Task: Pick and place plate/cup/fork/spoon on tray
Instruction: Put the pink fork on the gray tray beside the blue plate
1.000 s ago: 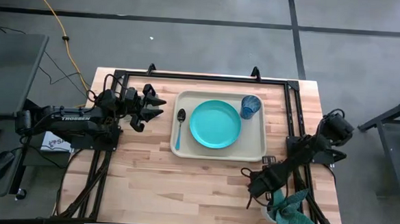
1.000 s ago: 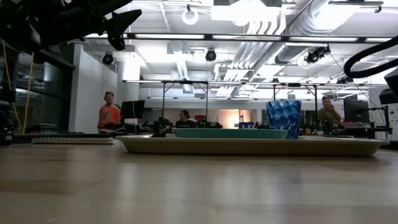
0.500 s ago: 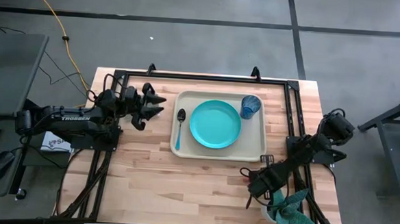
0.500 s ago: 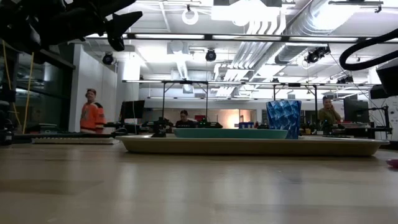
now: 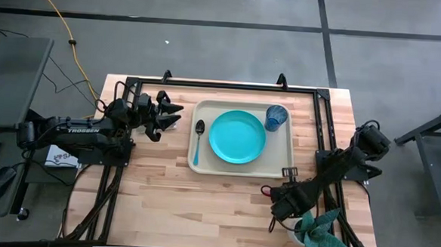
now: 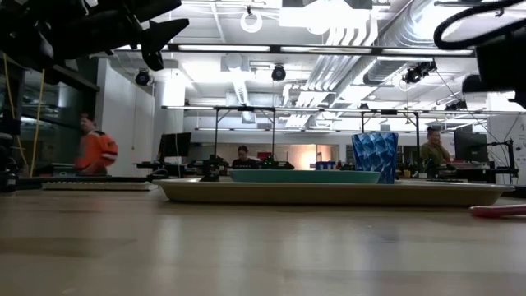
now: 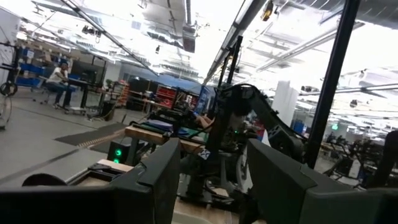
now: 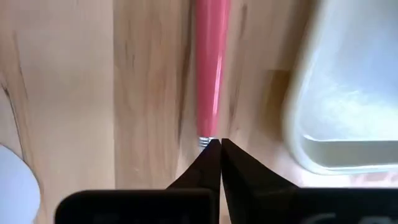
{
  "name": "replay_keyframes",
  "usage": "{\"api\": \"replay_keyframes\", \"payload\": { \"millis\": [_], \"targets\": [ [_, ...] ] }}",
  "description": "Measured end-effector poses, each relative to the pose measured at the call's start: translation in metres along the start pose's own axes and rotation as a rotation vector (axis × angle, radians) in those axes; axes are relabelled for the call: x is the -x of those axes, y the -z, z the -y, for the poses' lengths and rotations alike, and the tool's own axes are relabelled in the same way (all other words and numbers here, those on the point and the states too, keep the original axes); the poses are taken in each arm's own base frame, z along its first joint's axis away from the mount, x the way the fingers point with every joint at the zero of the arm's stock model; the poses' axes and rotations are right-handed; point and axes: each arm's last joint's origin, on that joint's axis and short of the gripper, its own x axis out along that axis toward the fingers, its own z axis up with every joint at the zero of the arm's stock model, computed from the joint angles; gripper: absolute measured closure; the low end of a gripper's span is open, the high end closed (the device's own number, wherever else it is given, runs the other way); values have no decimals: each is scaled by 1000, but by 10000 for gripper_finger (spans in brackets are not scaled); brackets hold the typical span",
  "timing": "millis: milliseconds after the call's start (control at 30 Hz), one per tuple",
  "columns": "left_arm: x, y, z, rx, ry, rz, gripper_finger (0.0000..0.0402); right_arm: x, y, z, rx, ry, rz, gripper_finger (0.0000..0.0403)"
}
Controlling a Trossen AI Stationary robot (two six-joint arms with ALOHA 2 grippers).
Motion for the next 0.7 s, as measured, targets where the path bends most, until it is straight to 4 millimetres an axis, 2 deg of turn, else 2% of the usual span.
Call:
{"api": "replay_keyframes", "payload": {
  "millis": [200,367,600,700],
  "targets": [
    [0,0,0,21,0,-2,234,9,-5,-1,-17,-20,20,401],
    [0,0,0,21,0,-2,234,4,0,-2,-89,-65,-41,398],
    [0,0,0,22,-1,-3,234,-4,12,-4,-175,-19,-83,396],
    [0,0,0,22,-2,-4,234,-7,19,-5,-215,10,-111,376]
  ]
}}
